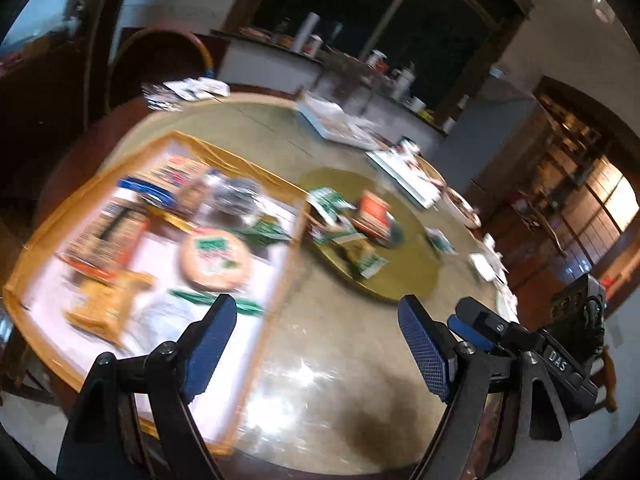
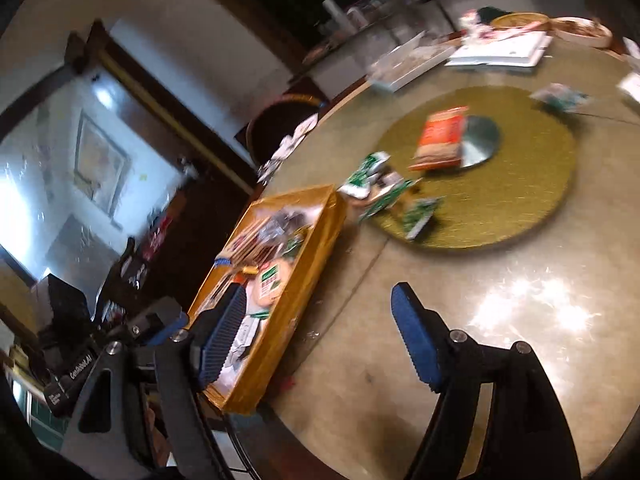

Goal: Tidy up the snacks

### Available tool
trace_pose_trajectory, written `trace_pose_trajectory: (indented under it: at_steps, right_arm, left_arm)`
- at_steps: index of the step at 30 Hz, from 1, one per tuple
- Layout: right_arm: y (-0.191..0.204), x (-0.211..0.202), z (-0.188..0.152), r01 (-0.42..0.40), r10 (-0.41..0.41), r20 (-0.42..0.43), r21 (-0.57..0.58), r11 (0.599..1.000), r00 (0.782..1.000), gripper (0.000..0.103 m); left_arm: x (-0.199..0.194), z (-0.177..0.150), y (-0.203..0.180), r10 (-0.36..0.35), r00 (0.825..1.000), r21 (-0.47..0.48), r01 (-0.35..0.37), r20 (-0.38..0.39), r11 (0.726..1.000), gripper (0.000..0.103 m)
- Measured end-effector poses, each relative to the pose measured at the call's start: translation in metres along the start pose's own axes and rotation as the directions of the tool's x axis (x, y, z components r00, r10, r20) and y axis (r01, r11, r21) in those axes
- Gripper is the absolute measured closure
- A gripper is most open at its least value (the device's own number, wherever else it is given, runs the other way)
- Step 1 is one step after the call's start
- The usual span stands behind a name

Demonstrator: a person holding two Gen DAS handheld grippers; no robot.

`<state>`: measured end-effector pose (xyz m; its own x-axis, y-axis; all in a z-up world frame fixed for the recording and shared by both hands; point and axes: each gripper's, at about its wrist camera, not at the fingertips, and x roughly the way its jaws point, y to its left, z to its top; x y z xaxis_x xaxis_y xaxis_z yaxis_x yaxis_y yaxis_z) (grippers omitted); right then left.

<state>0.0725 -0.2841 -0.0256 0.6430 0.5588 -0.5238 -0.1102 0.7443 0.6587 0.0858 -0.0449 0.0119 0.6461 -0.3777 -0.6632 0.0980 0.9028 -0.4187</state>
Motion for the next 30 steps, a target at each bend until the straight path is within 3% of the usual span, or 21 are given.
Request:
trace_pose_trajectory:
  at_steps: [8,16,21,30]
  right_arm:
    - [-0.033,-0.017,0.000,0.078,-0.078,-0.022,0.002,0.997,0.997,0.028]
    - [-0.057,0.000,0.017,0.094,-0.094,-0.069,-0.001,0.996,0.993,0.028]
    - [-0.054,0.046,0.041,0.118,-0.127,-0.138,-0.073,0.990,0.982,0.029]
    - [-0.043,0.150,0.083,0.226,-0.265,-0.184,-0.205,0.952,0.947,0.043]
  left_arm:
    - [0.030,-0.021,-0.029,-0.029,0.996,0.030,0.032,-0.083,0.999,0.020]
    - [0.049,-0.030,-0.041,0.015,0.992,0.077,-0.006,-0.124,0.997,0.020]
    - [0.047,-0.027,-0.030,0.032,0.992,0.056,-0.026,-0.124,0.998,0.020]
    - [0.045,-0.021,-0.013,0.051,0.992,0.043,-0.046,-0.112,0.998,0.020]
